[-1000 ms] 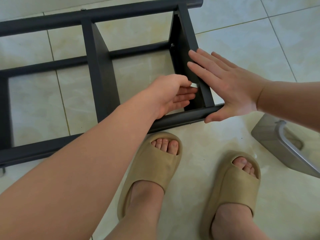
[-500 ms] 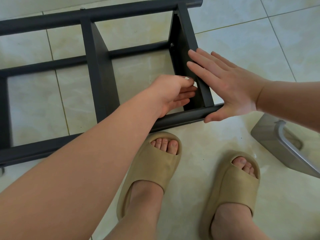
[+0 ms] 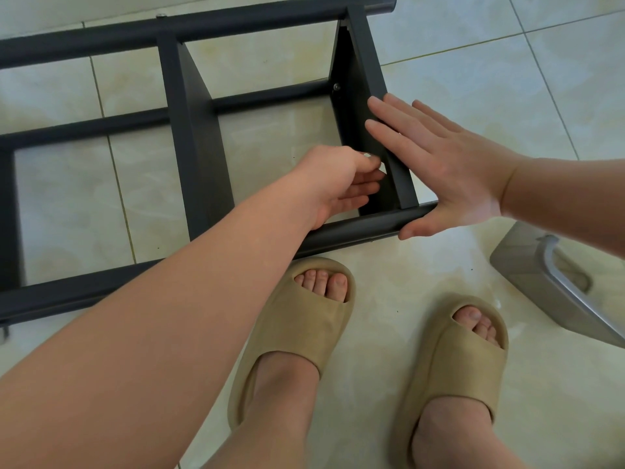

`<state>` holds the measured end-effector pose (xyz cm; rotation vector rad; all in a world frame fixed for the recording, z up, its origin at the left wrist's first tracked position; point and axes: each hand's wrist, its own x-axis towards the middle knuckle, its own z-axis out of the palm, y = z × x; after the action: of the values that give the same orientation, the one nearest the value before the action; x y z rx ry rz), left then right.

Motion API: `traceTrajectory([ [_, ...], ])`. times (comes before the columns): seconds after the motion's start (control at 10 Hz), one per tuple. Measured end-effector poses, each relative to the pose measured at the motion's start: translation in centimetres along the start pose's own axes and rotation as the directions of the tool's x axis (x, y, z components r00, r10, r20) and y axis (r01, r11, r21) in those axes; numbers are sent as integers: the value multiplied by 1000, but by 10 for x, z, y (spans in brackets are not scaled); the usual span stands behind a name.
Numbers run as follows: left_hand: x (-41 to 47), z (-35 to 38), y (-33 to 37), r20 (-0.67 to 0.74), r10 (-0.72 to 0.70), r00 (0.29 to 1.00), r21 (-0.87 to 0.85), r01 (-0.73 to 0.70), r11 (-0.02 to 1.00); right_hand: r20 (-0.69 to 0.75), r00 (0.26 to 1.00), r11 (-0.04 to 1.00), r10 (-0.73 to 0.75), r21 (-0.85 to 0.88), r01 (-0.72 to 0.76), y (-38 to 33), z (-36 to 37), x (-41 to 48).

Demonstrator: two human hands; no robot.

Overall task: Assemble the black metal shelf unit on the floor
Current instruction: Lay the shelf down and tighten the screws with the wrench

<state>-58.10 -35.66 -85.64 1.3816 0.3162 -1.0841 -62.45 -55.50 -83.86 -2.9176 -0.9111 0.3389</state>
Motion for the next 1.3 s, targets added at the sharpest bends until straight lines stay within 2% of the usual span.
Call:
traceTrajectory([
  [0.4,-6,1,3,41,-31,999,40,29,999,2,1000,1000,-3,3,3,0,-1,0],
  [0.9,-13,-4,2,82,91,992,236,-108,966,3,1000,1000,2,9,-2,0,0,-1],
  [1.3,-14,-11,-1,115,107,988,336,-140,932,-3,1000,1000,-1,9,1,0,0,0],
])
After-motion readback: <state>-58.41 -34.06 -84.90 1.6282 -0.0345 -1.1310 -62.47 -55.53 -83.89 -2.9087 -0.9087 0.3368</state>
